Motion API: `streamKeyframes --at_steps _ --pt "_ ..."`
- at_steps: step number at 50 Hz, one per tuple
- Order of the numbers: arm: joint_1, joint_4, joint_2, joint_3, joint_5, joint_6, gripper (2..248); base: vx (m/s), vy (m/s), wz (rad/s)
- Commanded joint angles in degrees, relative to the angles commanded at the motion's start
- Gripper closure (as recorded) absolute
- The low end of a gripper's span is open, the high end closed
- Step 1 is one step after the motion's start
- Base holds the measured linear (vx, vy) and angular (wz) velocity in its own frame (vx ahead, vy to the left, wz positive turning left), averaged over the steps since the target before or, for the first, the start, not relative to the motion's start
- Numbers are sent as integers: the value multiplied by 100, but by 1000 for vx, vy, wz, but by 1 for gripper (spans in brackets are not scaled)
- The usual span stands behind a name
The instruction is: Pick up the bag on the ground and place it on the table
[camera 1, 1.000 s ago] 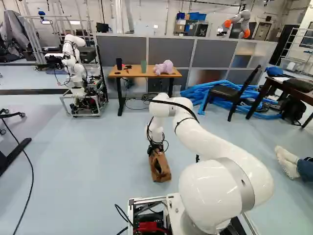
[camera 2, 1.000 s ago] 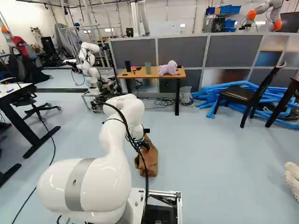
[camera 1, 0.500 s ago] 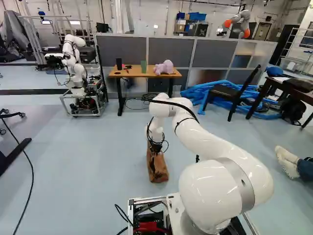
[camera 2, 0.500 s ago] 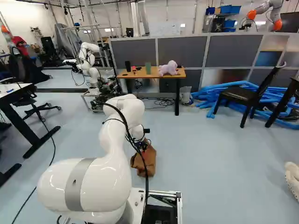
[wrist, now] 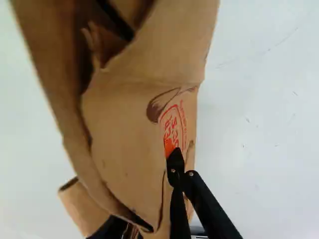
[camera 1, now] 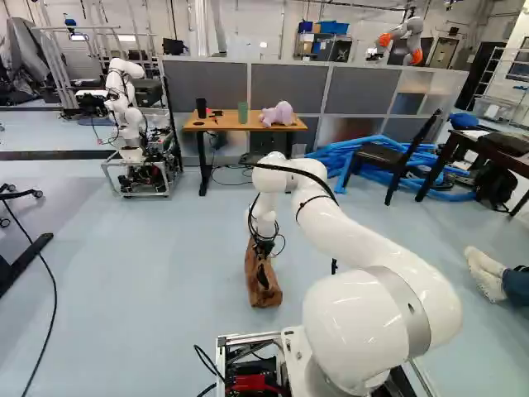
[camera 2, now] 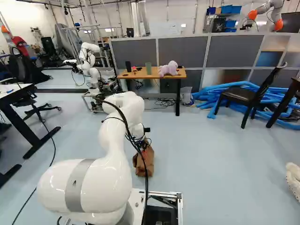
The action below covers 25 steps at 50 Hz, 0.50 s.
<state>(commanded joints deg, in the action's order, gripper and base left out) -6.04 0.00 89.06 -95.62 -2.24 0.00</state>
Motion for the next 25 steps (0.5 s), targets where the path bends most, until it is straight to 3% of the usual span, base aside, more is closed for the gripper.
streamKeyframes --at_steps 25 --pt "0 0 -544 517 0 0 229 0 0 0"
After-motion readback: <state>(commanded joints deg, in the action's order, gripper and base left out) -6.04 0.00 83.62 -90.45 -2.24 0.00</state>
